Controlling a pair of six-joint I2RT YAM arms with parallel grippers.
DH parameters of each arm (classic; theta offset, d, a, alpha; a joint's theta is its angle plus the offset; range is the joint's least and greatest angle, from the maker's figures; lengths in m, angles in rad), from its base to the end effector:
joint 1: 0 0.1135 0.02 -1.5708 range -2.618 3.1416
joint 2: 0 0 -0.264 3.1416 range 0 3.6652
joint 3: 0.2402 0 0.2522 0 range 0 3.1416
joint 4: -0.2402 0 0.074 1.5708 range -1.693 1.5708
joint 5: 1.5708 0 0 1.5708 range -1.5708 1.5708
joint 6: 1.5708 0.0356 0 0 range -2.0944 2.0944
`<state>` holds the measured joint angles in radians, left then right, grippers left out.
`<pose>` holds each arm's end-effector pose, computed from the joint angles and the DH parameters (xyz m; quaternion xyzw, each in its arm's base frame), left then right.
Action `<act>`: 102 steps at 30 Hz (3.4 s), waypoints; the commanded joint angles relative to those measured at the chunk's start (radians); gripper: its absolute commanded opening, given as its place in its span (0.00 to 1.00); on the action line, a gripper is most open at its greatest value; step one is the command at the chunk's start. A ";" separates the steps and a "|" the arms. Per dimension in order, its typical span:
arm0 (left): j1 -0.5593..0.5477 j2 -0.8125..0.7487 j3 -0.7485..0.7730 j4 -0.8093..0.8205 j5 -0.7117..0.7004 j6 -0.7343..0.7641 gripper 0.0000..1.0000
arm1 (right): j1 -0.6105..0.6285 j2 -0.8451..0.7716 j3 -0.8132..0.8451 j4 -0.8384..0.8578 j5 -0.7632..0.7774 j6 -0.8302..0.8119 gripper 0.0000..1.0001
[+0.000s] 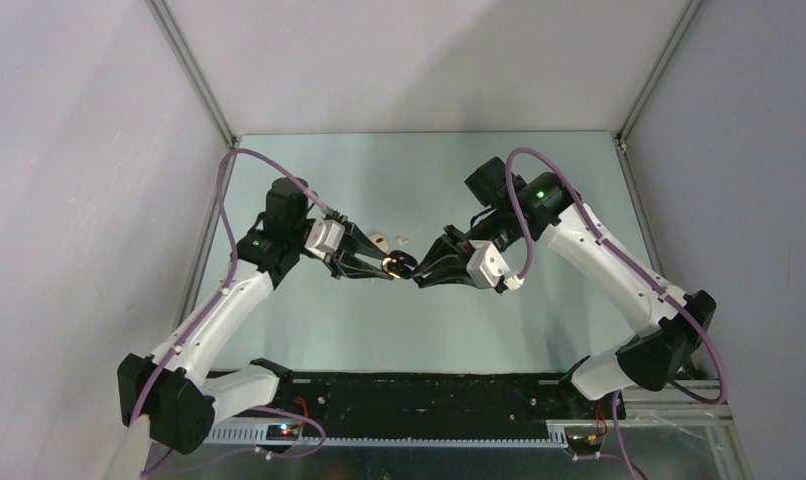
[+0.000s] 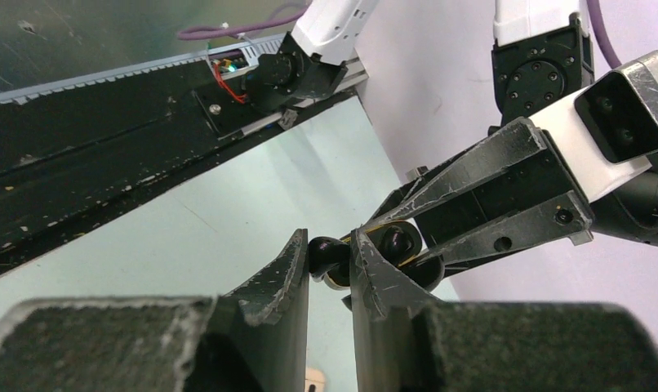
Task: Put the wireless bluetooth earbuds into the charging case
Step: Place the earbud in the charging case.
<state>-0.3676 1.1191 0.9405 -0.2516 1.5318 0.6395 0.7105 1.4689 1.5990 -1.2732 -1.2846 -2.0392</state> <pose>0.1972 -0.1141 0.3351 0.6205 0.3508 -0.5254 0.4646 0.1772 0.1975 0.3909 -0.7923 0.0277 0.3561 0.4947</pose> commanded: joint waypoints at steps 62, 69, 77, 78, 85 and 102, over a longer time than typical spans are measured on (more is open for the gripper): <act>-0.028 0.039 0.015 0.015 0.045 0.026 0.00 | 0.014 -0.009 -0.004 0.005 0.059 -0.235 0.05; -0.029 0.035 0.018 0.015 0.045 0.028 0.00 | 0.018 -0.001 -0.001 -0.022 0.080 -0.243 0.05; -0.028 0.030 0.011 0.015 0.042 0.031 0.00 | 0.029 -0.009 -0.022 0.069 0.101 -0.181 0.06; -0.028 0.030 0.011 0.016 0.042 0.030 0.00 | 0.030 -0.015 -0.032 0.104 0.105 -0.156 0.06; -0.029 0.031 0.015 0.017 0.041 0.035 0.00 | 0.037 -0.022 -0.056 0.164 0.131 -0.123 0.05; -0.014 0.041 0.008 0.015 0.051 0.044 0.00 | 0.024 -0.035 -0.044 0.227 0.178 -0.056 0.35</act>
<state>-0.3790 1.1622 0.9295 -0.2501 1.5234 0.6563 0.7422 1.4654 1.5444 -1.1305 -1.1366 -2.0808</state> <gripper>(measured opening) 0.299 0.330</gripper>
